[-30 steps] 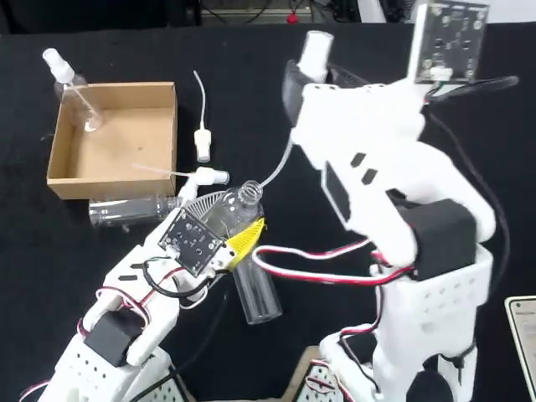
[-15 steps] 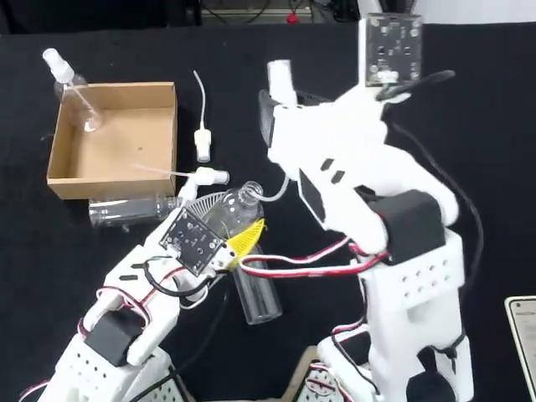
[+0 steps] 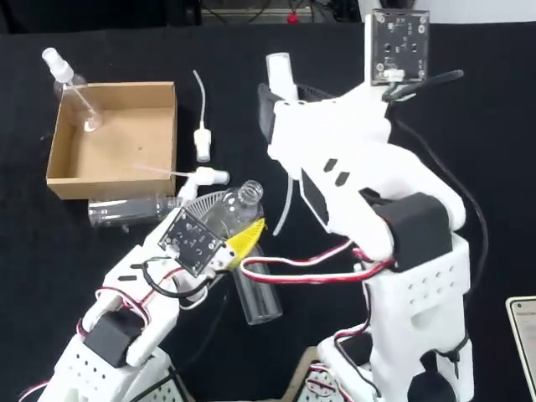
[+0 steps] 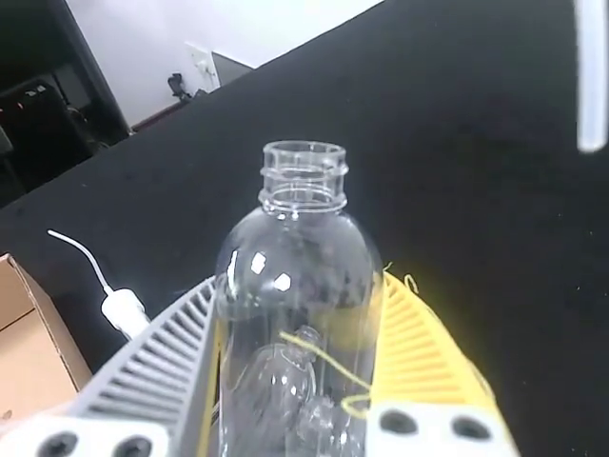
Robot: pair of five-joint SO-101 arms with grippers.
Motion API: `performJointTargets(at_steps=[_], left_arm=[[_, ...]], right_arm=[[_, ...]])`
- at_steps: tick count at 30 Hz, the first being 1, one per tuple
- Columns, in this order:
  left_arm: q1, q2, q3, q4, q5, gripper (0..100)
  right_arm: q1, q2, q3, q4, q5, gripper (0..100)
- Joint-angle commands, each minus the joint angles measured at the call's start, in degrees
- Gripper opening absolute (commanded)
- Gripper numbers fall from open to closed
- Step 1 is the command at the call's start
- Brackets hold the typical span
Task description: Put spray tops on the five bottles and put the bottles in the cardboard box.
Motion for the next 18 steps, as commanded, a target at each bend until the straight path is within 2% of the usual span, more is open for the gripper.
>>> performJointTargets(at_steps=[1,4,8,18], left_arm=[[0.7,-0.8,-0.7,-1.0,0.6,9],[0.7,-0.8,-0.7,-1.0,0.6,9],[0.7,-0.8,-0.7,-1.0,0.6,9],[0.7,-0.8,-0.7,-1.0,0.6,9]], right_arm=[[-1.0,-1.4,-4.2,-3.2,-1.7,1.1],[-2.5,-1.1,-4.0,-4.6,-5.5,1.2],[-5.0,-1.2,-1.1,-6.0,-5.7,1.2],[-2.7,-1.3,5.7,-16.6,-5.5,1.2]])
